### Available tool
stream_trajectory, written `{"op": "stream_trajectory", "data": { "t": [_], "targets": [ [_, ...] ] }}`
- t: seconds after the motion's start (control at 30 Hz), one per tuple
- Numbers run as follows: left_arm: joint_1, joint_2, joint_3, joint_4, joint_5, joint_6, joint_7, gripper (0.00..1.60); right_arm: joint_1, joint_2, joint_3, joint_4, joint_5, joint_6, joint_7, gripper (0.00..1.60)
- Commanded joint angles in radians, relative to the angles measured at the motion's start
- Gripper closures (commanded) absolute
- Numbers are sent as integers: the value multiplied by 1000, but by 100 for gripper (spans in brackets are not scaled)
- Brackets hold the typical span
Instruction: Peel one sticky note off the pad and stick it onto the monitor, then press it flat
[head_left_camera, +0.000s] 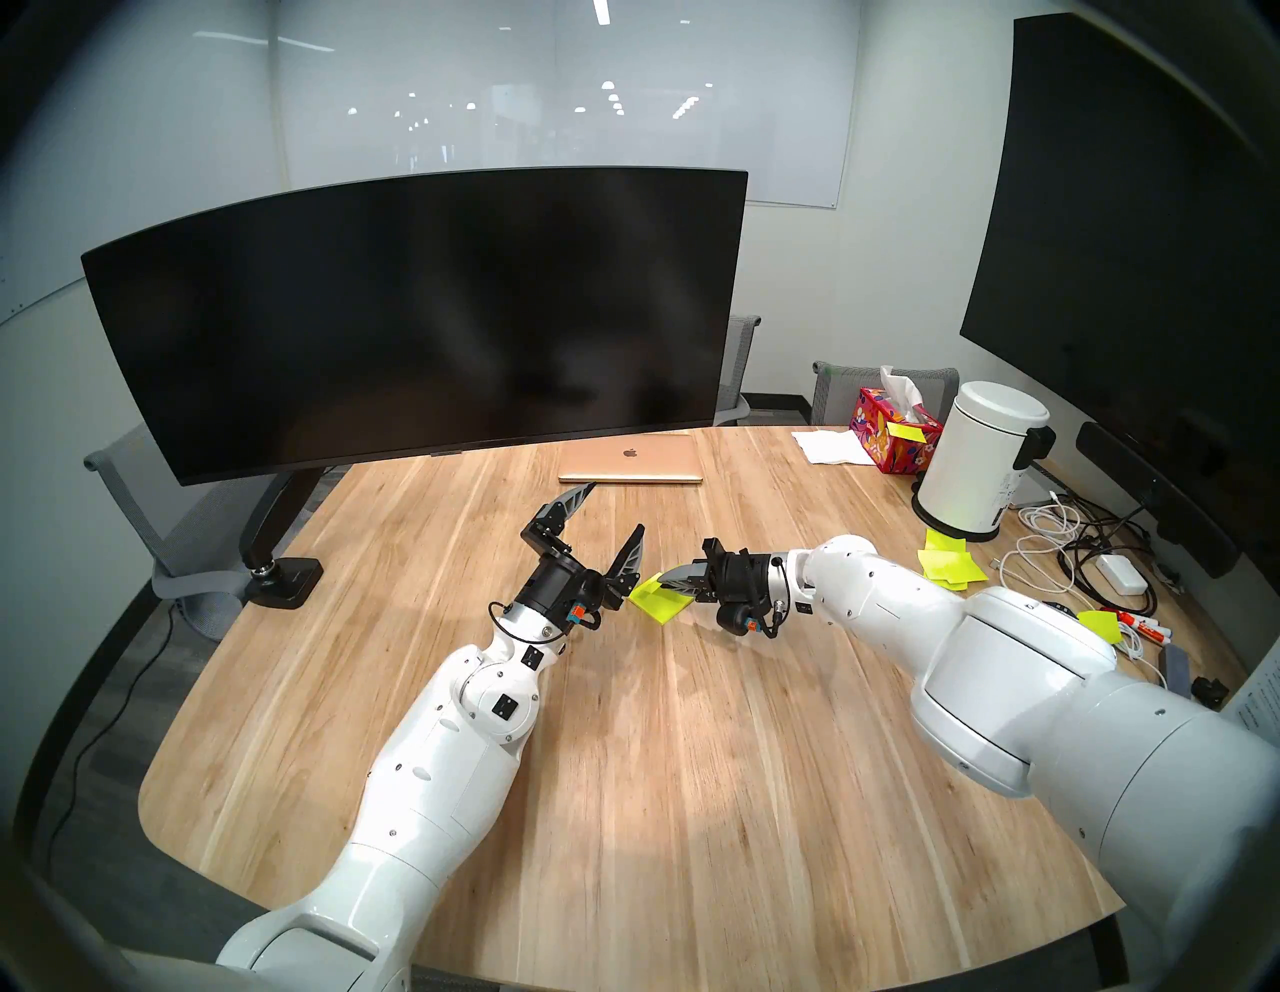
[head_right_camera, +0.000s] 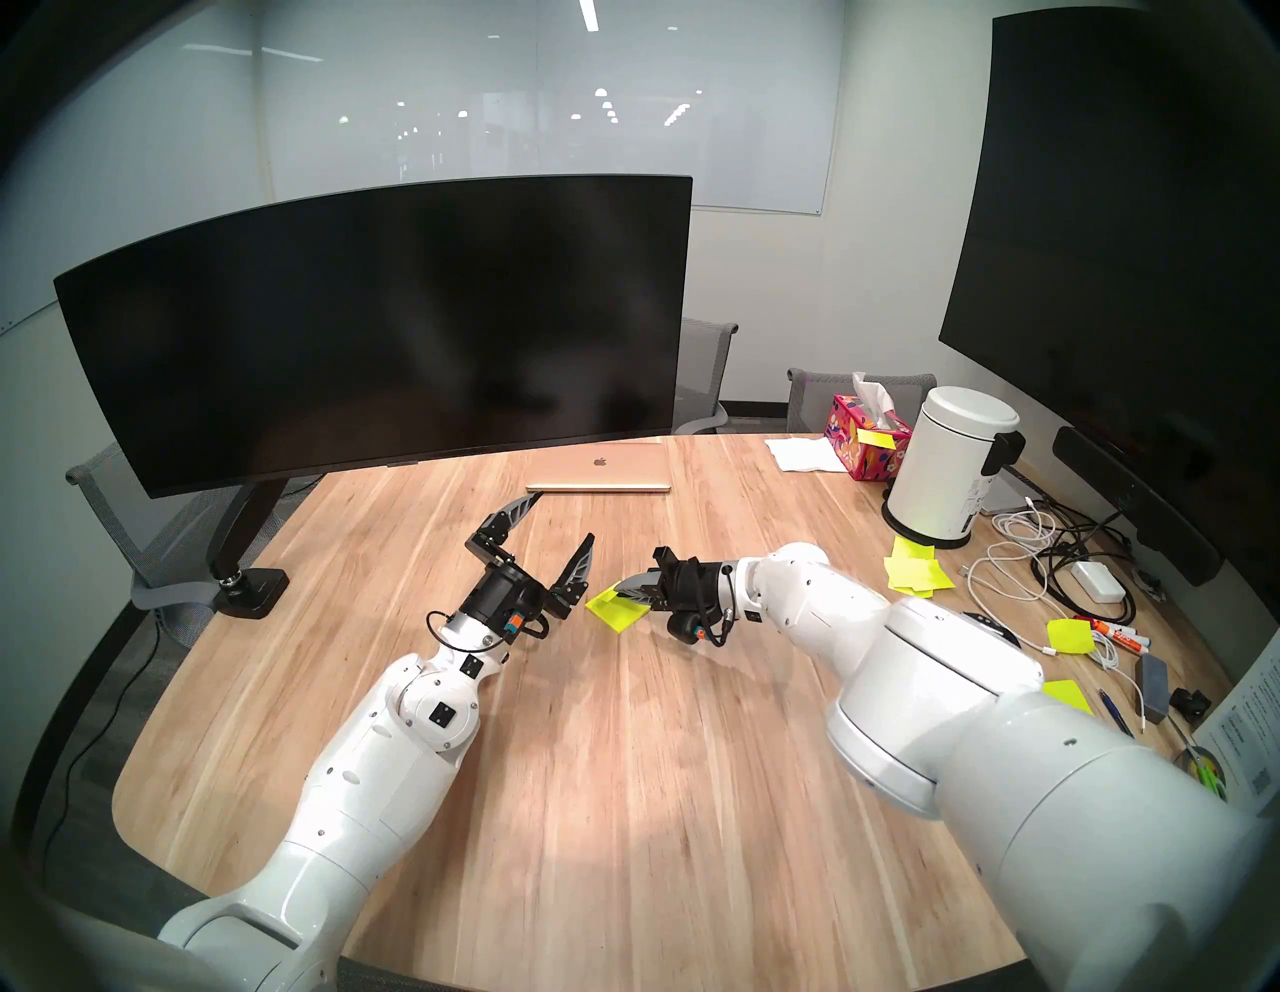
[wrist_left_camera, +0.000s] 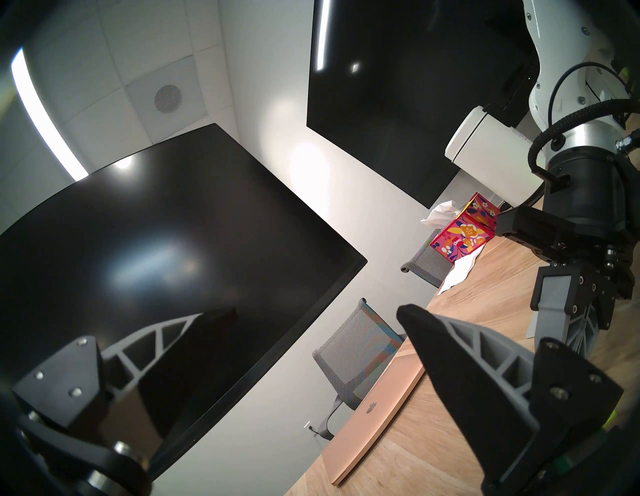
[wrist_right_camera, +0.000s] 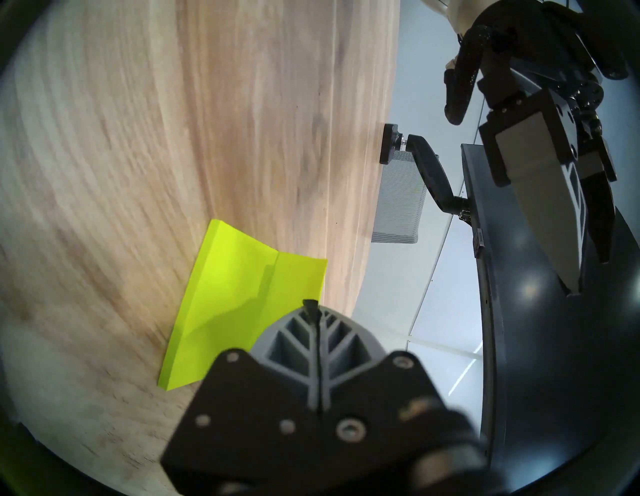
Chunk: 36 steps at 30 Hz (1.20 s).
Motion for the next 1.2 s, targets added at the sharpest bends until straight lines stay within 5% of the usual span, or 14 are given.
{"op": "stream_trajectory", "data": {
  "t": [0.0,1.17],
  "targets": [
    [-7,-3,2,-16,1,-3,1,0,12,4,8,-2,7,3,-10,160],
    [22,59,12,-32,21,-101,38,0,1,-39,33,-1,-1,31,41,160]
  ]
}}
